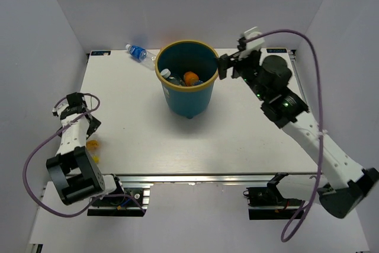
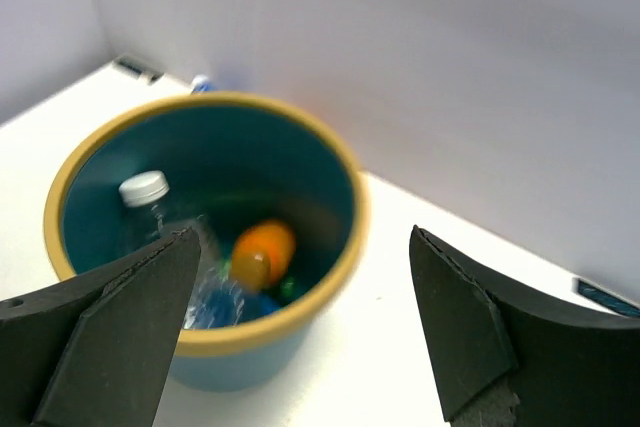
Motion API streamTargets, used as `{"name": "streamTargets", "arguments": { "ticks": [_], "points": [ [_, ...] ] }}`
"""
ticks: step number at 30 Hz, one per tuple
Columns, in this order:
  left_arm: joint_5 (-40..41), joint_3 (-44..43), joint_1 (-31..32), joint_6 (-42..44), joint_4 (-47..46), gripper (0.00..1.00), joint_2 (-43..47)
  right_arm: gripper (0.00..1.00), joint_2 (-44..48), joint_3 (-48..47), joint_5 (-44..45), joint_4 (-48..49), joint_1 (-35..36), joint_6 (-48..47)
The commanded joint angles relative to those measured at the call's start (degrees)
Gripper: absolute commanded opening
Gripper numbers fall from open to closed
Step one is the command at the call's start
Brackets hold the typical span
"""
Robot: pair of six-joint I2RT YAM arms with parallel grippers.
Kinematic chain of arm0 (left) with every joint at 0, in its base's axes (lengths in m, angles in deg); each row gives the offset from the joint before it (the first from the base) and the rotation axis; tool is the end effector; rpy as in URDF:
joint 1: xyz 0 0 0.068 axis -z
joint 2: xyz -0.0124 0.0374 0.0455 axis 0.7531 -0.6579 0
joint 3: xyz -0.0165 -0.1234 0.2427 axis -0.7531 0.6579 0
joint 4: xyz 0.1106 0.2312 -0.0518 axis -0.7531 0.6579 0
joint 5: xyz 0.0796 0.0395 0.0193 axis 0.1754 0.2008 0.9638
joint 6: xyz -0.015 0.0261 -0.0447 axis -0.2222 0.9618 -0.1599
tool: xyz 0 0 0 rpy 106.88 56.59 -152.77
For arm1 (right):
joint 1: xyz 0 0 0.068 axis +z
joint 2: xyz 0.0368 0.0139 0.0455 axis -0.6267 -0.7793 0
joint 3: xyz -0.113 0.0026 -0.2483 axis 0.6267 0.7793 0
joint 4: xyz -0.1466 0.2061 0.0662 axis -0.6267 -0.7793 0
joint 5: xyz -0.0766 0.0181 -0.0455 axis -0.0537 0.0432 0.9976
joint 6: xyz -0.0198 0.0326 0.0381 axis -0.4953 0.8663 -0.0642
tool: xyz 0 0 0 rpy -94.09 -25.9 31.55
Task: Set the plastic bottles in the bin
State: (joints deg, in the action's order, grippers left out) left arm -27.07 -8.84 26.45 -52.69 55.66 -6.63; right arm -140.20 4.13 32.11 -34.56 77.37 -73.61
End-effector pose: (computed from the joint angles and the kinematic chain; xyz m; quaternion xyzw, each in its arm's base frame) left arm 0.2083 0.1028 0.2255 -0.4812 0.8292 0.2045 0.1978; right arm 0.2191 0.1661 0.4595 -0.2031 0.6445 0.1319 0.7252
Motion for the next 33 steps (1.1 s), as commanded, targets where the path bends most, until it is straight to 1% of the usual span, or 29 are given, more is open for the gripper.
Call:
{"name": "streamTargets", "arguments": {
  "ticks": [1,2,5,7,8,9,10,12,16,17,20,22,24,26,27,30,31,33],
  "points": [
    [-3.3,0.5,-0.2,1.0,-0.9,0.98,-2.4,0.89,5.3,2.9,1.3,0.3,-1.6,0.2],
    [-3.0,0.2,-0.2,1.1,-0.9,0.98,-3.9,0.89,6.4,5.2,1.1,0.4,-1.9,0.3],
    [-2.2,0.0,-0.3,0.7,-0.7,0.98,-6.6,0.89,10.2,8.2,-0.3,-0.5,-2.4,0.3],
    [-3.6,0.6,-0.3,0.6,-1.4,0.98,-7.6,0.89,12.4,9.5,-0.4,-0.7,-2.6,0.2],
    [-5.9,1.0,-0.3,0.7,-1.8,0.98,-9.2,0.89,13.4,10.2,-0.4,-1.2,-2.9,0.0],
    [-6.0,0.8,-0.3,0.2,-1.3,0.98,-9.9,0.89,13.8,10.3,0.0,-1.9,-3.0,-0.3],
    [-4.5,0.4,-0.3,-0.2,-1.0,0.98,-10.6,0.89,14.1,10.5,0.3,-2.7,-3.1,-0.7],
    [-3.7,-0.3,-0.3,-0.3,-0.8,0.98,-11.8,0.89,15.1,11.5,0.7,-2.0,-3.4,-1.1],
    [-5.7,0.9,-0.3,0.0,-2.9,0.98,-12.0,0.89,15.7,12.1,-1.8,-2.8,-3.8,-1.4],
    [-7.2,1.2,-0.3,-0.1,-3.3,0.98,-12.2,0.89,15.7,12.2,-1.9,-3.1,-3.8,-1.4],
    [-8.6,1.3,-0.2,-1.1,-4.2,0.98,-14.8,0.89,16.4,13.2,-2.0,-2.3,-4.0,-1.9],
    [-9.2,1.0,-0.3,-0.9,-4.0,0.96,-16.3,0.89,16.6,13.5,-3.1,-2.1,-4.0,-1.9],
    [-8.8,0.8,-0.2,-0.8,-3.6,0.91,-16.4,0.89,16.7,13.6,-3.7,-1.8,-4.1,-1.8],
    [-8.6,0.1,-0.3,-1.2,-3.2,0.84,-14.3,0.89,16.7,13.7,-3.8,-1.7,-4.1,-1.9],
    [-9.3,-0.2,-0.2,-1.2,-3.2,0.73,-13.2,0.89,16.6,13.7,-3.7,-1.6,-4.1,-2.0],
    [-11.8,-2.8,0.6,-2.8,-2.1,0.57,-7.8,0.89,16.6,13.8,-3.2,-1.0,-4.2,-1.9],
    [-12.9,-5.5,1.4,-3.0,-1.8,0.5,-6.7,0.89,16.7,14.3,-3.2,-0.7,-4.2,-1.8],
    [-12.9,-9.3,6.7,-5.4,-0.2,0.46,-3.9,0.89,16.7,15.2,-2.2,0.3,-4.2,-0.7]
  ]
}}
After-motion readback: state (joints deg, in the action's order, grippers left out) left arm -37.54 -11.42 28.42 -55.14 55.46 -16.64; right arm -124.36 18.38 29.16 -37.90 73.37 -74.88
